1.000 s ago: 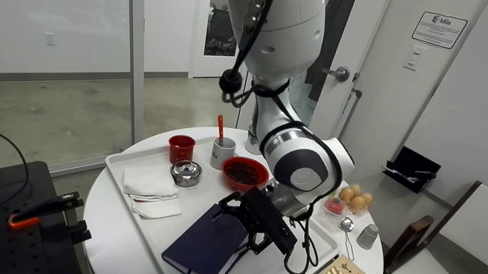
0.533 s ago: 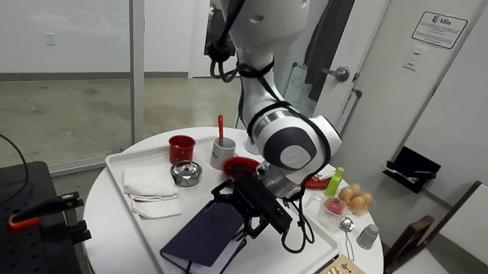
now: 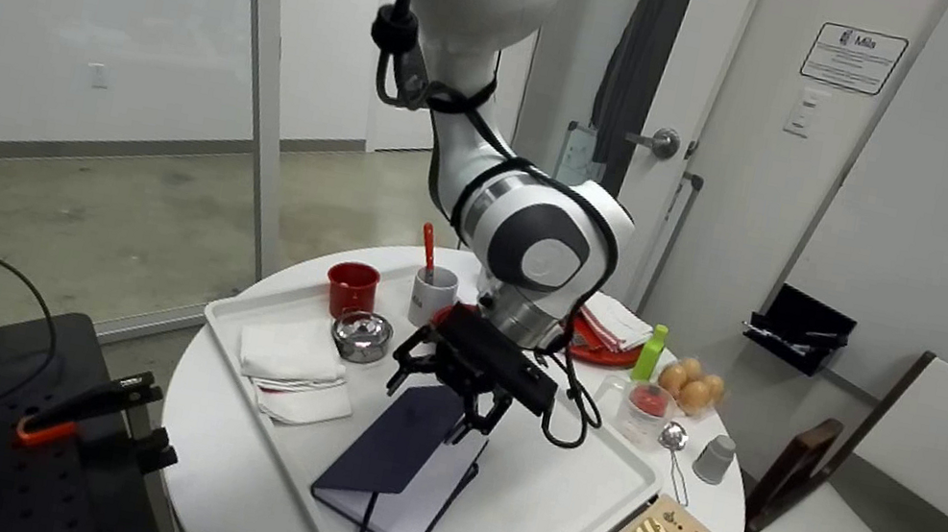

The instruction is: Open the blue book

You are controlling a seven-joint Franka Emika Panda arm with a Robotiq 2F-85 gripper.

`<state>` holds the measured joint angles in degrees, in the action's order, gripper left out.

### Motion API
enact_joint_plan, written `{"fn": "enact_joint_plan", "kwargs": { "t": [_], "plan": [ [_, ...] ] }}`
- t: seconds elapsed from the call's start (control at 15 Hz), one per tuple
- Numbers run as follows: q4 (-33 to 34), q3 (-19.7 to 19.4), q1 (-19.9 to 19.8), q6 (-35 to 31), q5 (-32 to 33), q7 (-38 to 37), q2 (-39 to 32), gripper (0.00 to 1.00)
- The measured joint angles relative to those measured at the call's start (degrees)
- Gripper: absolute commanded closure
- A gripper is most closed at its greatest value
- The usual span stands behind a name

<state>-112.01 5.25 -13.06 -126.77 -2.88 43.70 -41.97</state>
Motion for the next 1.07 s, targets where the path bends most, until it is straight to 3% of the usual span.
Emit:
{"fn": "enact_joint_plan", "kwargs": {
  "t": [1.07],
  "plan": [
    [-2.03, 2.42, 6.90, 2.07, 9.61, 9.45, 2.25, 0.00]
  ]
}}
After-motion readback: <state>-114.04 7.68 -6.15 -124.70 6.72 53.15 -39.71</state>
